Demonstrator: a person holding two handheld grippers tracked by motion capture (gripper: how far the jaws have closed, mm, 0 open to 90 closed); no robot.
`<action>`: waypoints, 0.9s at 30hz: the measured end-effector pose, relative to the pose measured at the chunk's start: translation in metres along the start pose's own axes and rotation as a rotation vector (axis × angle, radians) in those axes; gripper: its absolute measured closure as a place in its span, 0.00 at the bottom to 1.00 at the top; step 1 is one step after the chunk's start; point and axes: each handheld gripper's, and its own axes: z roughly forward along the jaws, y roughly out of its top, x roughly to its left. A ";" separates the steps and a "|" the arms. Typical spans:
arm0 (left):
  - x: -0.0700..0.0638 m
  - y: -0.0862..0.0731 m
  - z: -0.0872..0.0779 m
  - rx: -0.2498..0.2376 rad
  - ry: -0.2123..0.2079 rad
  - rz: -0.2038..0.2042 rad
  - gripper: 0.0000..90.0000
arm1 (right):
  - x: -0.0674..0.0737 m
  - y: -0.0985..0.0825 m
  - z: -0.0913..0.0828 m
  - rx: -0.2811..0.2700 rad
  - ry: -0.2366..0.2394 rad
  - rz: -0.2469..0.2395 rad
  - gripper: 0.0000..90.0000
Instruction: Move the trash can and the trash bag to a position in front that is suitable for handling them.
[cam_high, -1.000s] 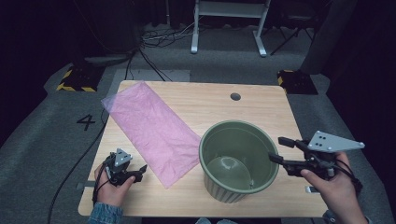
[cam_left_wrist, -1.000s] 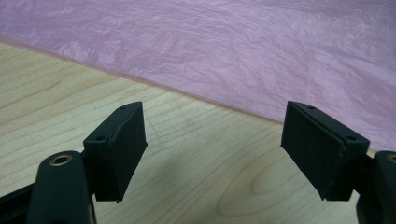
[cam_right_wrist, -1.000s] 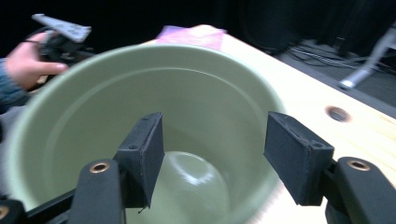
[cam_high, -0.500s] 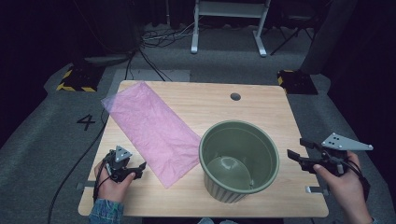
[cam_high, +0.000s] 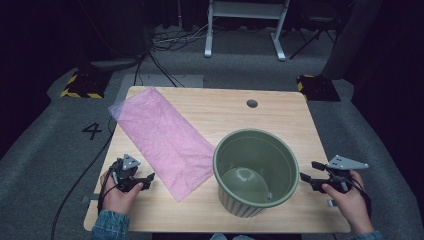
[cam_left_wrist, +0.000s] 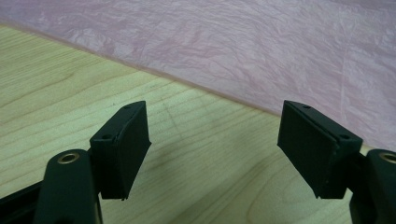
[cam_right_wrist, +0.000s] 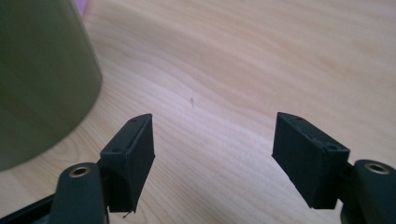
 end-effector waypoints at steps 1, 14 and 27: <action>0.003 0.002 0.002 0.005 0.000 -0.017 0.29 | 0.000 -0.004 0.005 0.009 -0.005 0.009 0.34; 0.028 0.034 0.019 0.001 0.058 -0.085 0.30 | 0.003 -0.021 0.038 0.054 -0.068 -0.019 0.29; 0.049 0.055 0.057 0.075 0.129 -0.173 0.27 | 0.003 -0.021 0.038 0.054 -0.069 -0.016 0.29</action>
